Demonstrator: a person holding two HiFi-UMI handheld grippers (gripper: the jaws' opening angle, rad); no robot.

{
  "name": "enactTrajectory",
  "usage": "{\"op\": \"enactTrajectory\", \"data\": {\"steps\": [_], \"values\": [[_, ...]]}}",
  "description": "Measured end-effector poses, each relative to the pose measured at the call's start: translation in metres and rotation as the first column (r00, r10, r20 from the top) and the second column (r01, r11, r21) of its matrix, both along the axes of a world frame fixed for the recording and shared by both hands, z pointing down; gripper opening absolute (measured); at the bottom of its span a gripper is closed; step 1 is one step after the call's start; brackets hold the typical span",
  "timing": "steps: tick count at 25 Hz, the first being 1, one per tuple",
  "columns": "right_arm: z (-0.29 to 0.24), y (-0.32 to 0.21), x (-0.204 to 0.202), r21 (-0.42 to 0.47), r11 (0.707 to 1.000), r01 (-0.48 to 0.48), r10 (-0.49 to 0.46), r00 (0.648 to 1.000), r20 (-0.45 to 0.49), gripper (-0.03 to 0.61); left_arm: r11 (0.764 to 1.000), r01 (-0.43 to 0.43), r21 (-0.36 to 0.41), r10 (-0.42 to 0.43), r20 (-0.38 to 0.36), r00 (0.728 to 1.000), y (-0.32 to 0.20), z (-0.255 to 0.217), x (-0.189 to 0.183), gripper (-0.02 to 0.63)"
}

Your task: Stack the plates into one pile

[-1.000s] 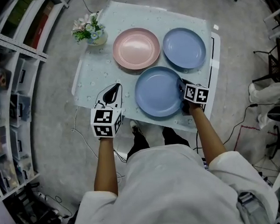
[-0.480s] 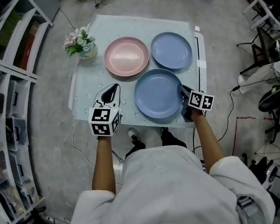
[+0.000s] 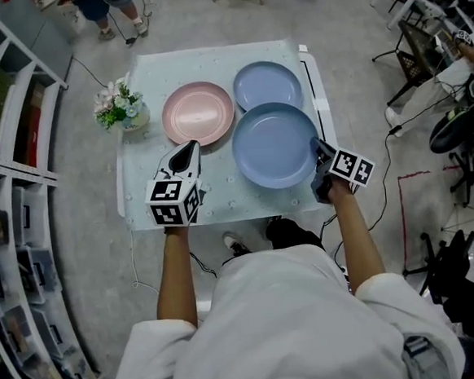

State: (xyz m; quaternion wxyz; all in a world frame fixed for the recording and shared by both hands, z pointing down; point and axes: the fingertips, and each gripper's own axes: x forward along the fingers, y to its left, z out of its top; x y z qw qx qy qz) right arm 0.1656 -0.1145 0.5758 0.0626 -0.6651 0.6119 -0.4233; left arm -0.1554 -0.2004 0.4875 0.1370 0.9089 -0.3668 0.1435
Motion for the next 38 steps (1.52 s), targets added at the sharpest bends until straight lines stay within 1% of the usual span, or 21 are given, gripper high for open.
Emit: {"op": "enactTrajectory", "data": {"steps": [4, 9, 16, 21, 25, 29, 31, 34, 36, 37, 38], "values": [[-0.007, -0.016, 0.028, 0.012, 0.998, -0.057, 0.057, 0.998, 0.022, 0.043, 1.0, -0.005, 0.002, 0.005, 0.0, 1.0, -0.013, -0.004, 0.02, 0.017], [-0.004, -0.053, 0.061, -0.008, 0.997, -0.083, 0.083, 0.996, 0.044, 0.05, 1.0, 0.0, -0.008, 0.0, 0.014, 1.0, -0.026, -0.004, 0.046, 0.017], [0.016, -0.129, 0.091, -0.041, 0.997, -0.065, 0.069, 0.992, 0.109, 0.054, 0.998, 0.043, -0.054, -0.039, 0.057, 0.998, -0.058, 0.015, 0.071, 0.017], [0.031, -0.189, 0.106, -0.069, 0.998, -0.014, 0.022, 0.994, 0.111, 0.061, 0.992, 0.082, -0.093, -0.073, 0.098, 0.993, -0.077, 0.034, 0.083, 0.017], [0.049, -0.228, 0.106, -0.093, 0.995, 0.037, -0.03, 0.997, 0.077, 0.064, 0.986, 0.119, -0.118, -0.105, 0.122, 0.987, -0.09, 0.048, 0.08, 0.017], [0.065, -0.234, 0.112, -0.162, 0.982, 0.098, -0.106, 0.993, -0.042, 0.052, 0.981, 0.139, -0.132, -0.122, 0.135, 0.983, -0.094, 0.056, 0.08, 0.018], [0.072, -0.233, 0.114, -0.193, 0.975, 0.113, -0.131, 0.988, -0.081, 0.055, 0.98, 0.139, -0.139, -0.12, 0.14, 0.983, -0.095, 0.06, 0.081, 0.017], [0.079, -0.231, 0.116, -0.206, 0.972, 0.112, -0.131, 0.988, -0.078, 0.087, 0.981, 0.127, -0.145, -0.106, 0.143, 0.984, -0.093, 0.064, 0.083, 0.017], [0.078, -0.228, 0.119, -0.211, 0.972, 0.106, -0.127, 0.988, -0.091, 0.151, 0.983, 0.117, -0.145, -0.096, 0.141, 0.985, -0.091, 0.064, 0.083, 0.017], [0.077, -0.226, 0.121, -0.212, 0.972, 0.1, -0.124, 0.987, -0.106, 0.17, 0.983, 0.113, -0.144, -0.092, 0.14, 0.986, -0.09, 0.063, 0.083, 0.017], [0.074, -0.222, 0.124, -0.21, 0.973, 0.091, -0.119, 0.985, -0.122, 0.172, 0.984, 0.109, -0.142, -0.089, 0.139, 0.986, -0.088, 0.063, 0.082, 0.017]]}}
